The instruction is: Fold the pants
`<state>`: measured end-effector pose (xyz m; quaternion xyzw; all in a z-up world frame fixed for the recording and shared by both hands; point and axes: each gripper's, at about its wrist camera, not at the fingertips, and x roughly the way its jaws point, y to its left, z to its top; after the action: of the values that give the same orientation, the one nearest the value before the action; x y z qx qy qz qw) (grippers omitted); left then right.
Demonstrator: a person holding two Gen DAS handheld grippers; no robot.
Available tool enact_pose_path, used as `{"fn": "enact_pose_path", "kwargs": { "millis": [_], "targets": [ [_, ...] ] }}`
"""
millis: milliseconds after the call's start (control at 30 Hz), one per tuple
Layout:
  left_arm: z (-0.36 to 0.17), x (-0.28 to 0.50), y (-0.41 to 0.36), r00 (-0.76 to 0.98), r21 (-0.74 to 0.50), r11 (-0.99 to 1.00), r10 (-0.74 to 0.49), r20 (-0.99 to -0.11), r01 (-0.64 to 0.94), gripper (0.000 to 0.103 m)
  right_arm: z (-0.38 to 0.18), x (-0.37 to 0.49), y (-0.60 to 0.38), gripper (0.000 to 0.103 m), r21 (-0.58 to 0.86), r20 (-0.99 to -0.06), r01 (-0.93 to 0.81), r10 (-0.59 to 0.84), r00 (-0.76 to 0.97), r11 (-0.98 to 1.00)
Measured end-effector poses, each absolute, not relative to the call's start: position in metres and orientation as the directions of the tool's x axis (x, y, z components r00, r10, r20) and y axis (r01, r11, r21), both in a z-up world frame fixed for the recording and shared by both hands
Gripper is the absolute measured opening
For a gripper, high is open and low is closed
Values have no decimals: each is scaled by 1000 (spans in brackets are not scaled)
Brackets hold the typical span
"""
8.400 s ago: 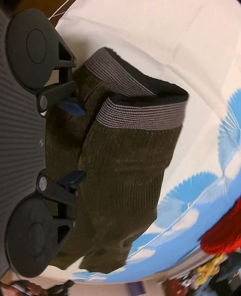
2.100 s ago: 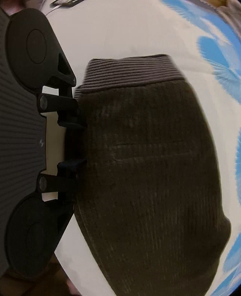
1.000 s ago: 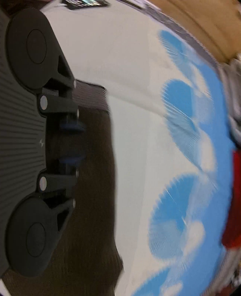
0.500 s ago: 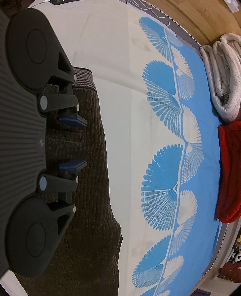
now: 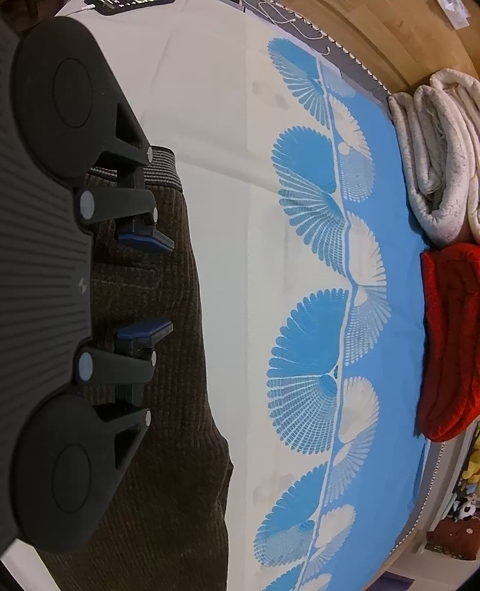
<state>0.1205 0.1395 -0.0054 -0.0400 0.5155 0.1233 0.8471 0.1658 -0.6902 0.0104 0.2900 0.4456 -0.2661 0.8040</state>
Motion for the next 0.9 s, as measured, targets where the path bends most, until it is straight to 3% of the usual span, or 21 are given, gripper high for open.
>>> {"fn": "enact_pose_path", "kwargs": {
  "millis": [133,233,400,533,633,700,800,900],
  "targets": [
    [1,121,137,455,49,968,161,-876,-247,44,61,176,-625,19,221,-754,495,-175,633,840],
    [3,121,138,460,43,967,157,-874,-250,44,95,178,-543,18,97,-647,267,-143,749,959],
    [1,118,143,456,45,967,159,-875,-251,44,113,144,-388,18,-64,-526,-201,138,839,978],
    [1,115,152,453,49,965,166,-876,-259,45,85,106,-286,20,-70,-592,-540,401,699,839],
    [0,114,160,444,45,959,171,-879,-279,48,40,77,-231,25,70,-739,-776,555,382,627],
    [0,112,165,442,39,957,169,-881,-288,49,15,52,-208,25,137,-808,-872,563,176,470],
    [0,113,168,440,37,958,165,-883,-285,51,3,36,-201,32,117,-841,-903,525,131,413],
    [0,115,166,446,36,962,159,-881,-272,51,7,42,-211,46,98,-839,-886,517,172,453]
  ]
}}
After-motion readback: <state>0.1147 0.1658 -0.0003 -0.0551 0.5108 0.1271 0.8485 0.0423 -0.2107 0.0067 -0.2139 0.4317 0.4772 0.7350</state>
